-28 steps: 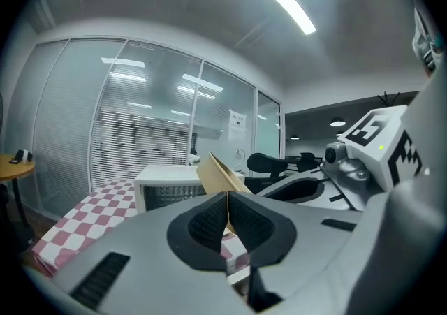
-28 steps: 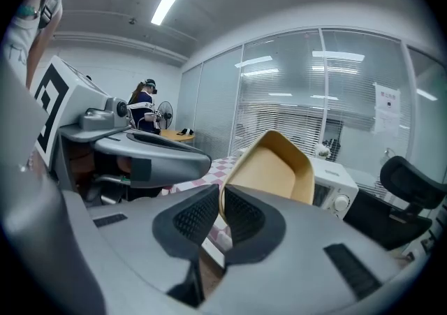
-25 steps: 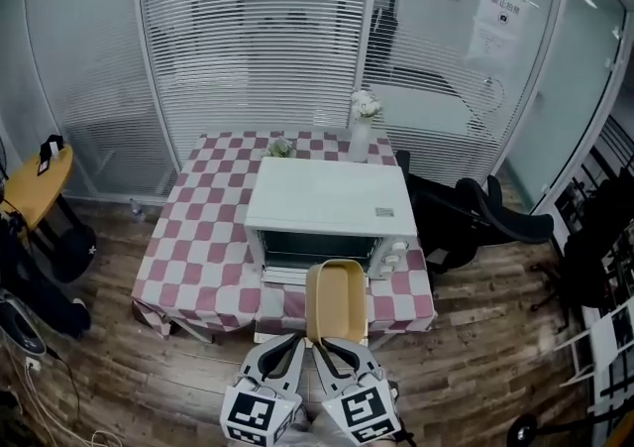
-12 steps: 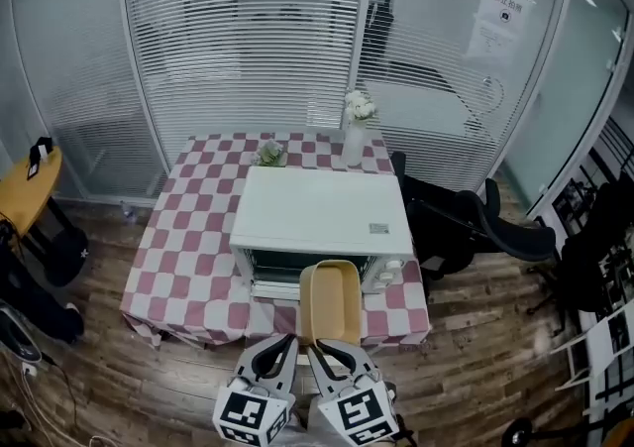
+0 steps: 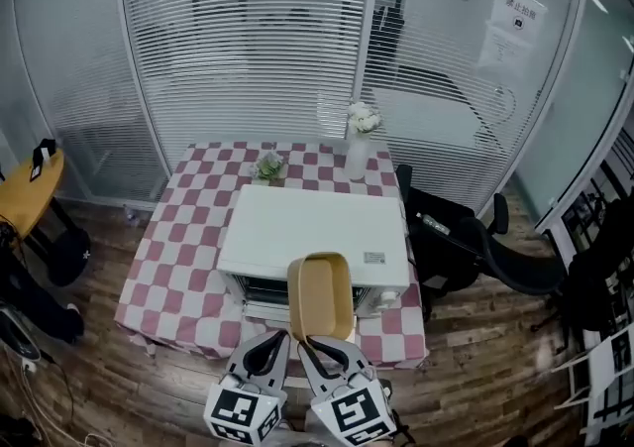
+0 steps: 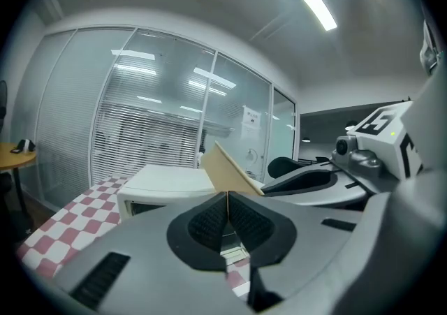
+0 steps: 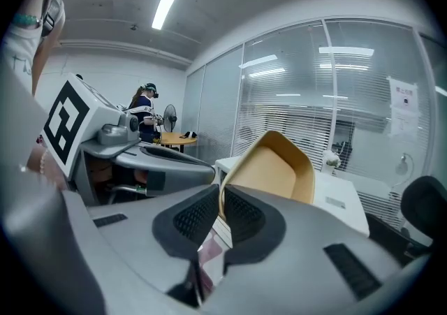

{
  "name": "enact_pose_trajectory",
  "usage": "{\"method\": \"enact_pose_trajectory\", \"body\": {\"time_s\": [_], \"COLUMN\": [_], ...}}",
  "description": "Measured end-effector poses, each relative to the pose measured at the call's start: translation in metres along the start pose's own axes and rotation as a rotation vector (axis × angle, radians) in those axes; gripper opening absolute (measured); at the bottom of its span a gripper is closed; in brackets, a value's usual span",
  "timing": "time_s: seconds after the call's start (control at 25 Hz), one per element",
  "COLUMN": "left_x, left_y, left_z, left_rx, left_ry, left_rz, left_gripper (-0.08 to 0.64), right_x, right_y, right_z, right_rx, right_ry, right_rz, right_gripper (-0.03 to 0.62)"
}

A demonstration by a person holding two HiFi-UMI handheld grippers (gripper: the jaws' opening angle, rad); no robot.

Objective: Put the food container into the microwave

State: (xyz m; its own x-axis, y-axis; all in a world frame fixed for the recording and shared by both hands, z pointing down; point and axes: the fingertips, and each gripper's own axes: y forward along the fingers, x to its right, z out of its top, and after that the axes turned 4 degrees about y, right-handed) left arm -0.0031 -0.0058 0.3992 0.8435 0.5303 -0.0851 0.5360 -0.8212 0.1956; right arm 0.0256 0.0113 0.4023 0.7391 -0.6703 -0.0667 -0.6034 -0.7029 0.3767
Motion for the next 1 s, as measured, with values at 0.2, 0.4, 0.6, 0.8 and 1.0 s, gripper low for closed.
{"method": "enact_pose_trajectory", "body": {"time_s": [0.2,0.4,0.6,0.8,1.0], "left_x": [-0.011,-0.008,-0.015,-0.035,-0.053], "left_y": [0.016,0.03,0.039,0.044,0.043], "left_z": [0.001,0.001,0.002,0.008,0.009], "left_rx": [-0.006,-0.008,0.009,0.011,-0.029], "left_ry": [0.006,0.003,0.002,0.022,0.096], "left_rz": [0.065,0.09,0.099,0.056,-0.052], "left_gripper": [0.014,0.014,0.014,0.014,0.014], "right_x": [0.014,0.026,0.03,0.027,0.019], "right_y": [0.004,0.008,0.013,0.032,0.051], "right_z": [0.003,0.002,0.013,0.02,0.029], "right_rx": [0.017,0.03,0.052,0.051,0.049], "right_ry": [-0.009,-0.023,-0.051,-0.035,0.031], "right_rz": [0.046,0.082,0.094,0.048,-0.047], "right_gripper": [0.018,0.018,0.018,0.018,0.018]}}
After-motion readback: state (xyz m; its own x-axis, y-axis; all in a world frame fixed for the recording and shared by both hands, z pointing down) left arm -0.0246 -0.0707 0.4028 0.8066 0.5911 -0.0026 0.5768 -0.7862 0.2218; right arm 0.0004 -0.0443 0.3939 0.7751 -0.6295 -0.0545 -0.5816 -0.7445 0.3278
